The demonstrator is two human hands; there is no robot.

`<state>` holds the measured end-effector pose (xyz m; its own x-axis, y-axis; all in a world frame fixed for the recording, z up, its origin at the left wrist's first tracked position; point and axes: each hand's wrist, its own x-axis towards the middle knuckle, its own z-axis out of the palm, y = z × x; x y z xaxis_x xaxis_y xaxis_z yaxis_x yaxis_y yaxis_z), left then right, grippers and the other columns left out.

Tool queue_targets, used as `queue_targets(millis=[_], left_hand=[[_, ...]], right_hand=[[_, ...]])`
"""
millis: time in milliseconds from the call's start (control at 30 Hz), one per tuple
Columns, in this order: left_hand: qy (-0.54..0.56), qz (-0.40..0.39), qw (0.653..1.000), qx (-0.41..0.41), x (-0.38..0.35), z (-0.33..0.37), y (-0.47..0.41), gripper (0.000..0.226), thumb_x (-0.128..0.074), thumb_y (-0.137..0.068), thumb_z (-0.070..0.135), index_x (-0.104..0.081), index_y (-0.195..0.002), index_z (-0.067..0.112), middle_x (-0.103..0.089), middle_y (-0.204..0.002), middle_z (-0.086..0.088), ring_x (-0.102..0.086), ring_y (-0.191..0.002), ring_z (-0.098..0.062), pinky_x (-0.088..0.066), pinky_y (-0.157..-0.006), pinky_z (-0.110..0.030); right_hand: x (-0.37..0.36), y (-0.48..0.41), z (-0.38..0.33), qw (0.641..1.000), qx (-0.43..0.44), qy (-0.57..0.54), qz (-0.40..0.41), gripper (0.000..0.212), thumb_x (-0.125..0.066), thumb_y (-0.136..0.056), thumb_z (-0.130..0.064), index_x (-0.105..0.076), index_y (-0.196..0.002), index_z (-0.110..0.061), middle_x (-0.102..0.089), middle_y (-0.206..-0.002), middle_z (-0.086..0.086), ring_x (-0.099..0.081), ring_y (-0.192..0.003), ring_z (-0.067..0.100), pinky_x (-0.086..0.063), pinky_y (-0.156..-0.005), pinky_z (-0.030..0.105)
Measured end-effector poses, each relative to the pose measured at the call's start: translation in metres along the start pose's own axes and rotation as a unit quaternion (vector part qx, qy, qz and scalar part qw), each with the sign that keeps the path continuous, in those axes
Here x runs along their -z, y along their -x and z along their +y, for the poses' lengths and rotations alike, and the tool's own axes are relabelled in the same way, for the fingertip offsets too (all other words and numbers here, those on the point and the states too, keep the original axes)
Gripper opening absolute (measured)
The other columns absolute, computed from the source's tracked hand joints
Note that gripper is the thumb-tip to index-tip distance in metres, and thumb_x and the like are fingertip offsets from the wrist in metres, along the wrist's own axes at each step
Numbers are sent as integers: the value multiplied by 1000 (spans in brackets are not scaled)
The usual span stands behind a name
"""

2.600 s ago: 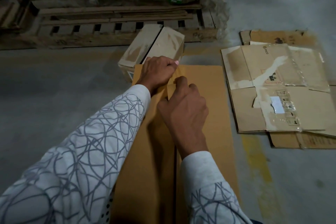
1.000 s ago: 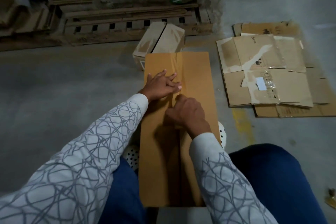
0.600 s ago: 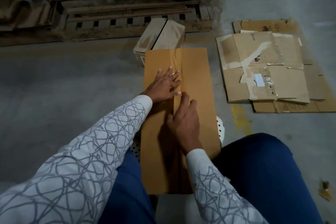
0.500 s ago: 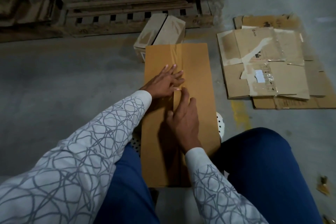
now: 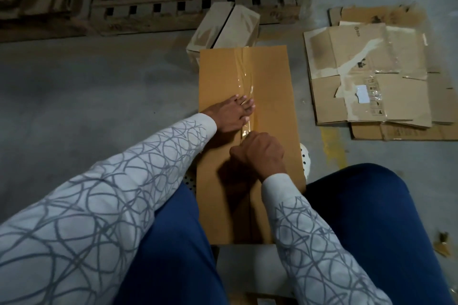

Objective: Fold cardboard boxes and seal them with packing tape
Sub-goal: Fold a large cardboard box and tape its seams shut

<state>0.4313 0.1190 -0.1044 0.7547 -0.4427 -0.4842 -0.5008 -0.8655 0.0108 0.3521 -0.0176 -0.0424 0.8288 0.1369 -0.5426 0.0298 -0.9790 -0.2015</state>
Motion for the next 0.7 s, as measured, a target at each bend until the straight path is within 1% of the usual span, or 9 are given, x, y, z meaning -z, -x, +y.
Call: queue_targets(millis=[167,200,300,367,433,467,567,633,700], left_hand=[[74,10,996,45,-7,13,16,66,-25,-110,42,3,-162,13,12,-170,-5,12,-156,-23,-1,-127,-42],[93,13,994,61,-8,19,21,67,-25,-109,44,6,-162,15,15,-169,-3,15,-156,-23,1,-127,-43],[143,18,986,84,-8,37,31,66,-24,-110,43,8,-162,17,19,-168,-3,19,-155,-23,6,-126,-43],[136,26,988,64,-8,40,38,61,-24,-111,36,4,-163,18,15,-169,-4,17,-155,-24,7,-126,-43],[110,40,993,21,-8,41,46,57,-27,-111,27,-3,-163,17,4,-170,-3,12,-156,-25,6,-126,-41],[103,44,994,-2,-9,42,50,59,-31,-110,21,-6,-163,16,0,-171,-3,9,-157,-24,6,-126,-38],[99,40,994,-40,-13,52,58,79,-46,-97,2,-4,-163,17,0,-170,-2,6,-157,-21,7,-124,-32],[85,40,995,-27,-13,56,57,88,-48,-91,-4,-2,-163,17,2,-170,-2,4,-157,-20,4,-125,-31],[83,28,996,-12,-11,53,55,85,-48,-93,-3,-3,-163,17,1,-170,-3,1,-157,-22,-2,-126,-33]], right_hand=[[-2,7,1,997,-3,-68,26,50,-50,-95,-45,-55,-133,-11,-60,-131,18,-59,-120,36,-46,-95,38],[-6,14,3,994,-2,-94,53,50,-51,-96,-45,-51,-134,-14,-57,-130,18,-60,-116,37,-46,-92,39],[-26,43,11,971,22,-175,161,54,-64,-89,-40,-42,-133,-16,-47,-121,15,-63,-97,40,-45,-73,37],[-39,57,17,966,32,-187,173,69,-70,-86,-35,-33,-142,-16,-49,-117,15,-61,-96,37,-47,-73,38],[-44,66,22,973,33,-163,163,77,-69,-87,-36,-26,-148,-17,-56,-114,16,-61,-99,35,-50,-77,40],[-42,67,24,976,29,-144,160,75,-66,-89,-39,-26,-148,-17,-58,-112,16,-62,-98,35,-49,-76,40],[-25,65,32,990,16,-66,126,58,-56,-93,-47,-40,-138,-14,-64,-111,17,-65,-99,36,-45,-74,37],[-15,60,37,998,12,-19,54,54,-53,-91,-52,-52,-130,-14,-66,-115,16,-64,-104,35,-48,-81,38],[-17,63,39,999,20,-6,-28,54,-50,-90,-54,-55,-130,-17,-66,-120,15,-63,-108,35,-48,-84,39]])
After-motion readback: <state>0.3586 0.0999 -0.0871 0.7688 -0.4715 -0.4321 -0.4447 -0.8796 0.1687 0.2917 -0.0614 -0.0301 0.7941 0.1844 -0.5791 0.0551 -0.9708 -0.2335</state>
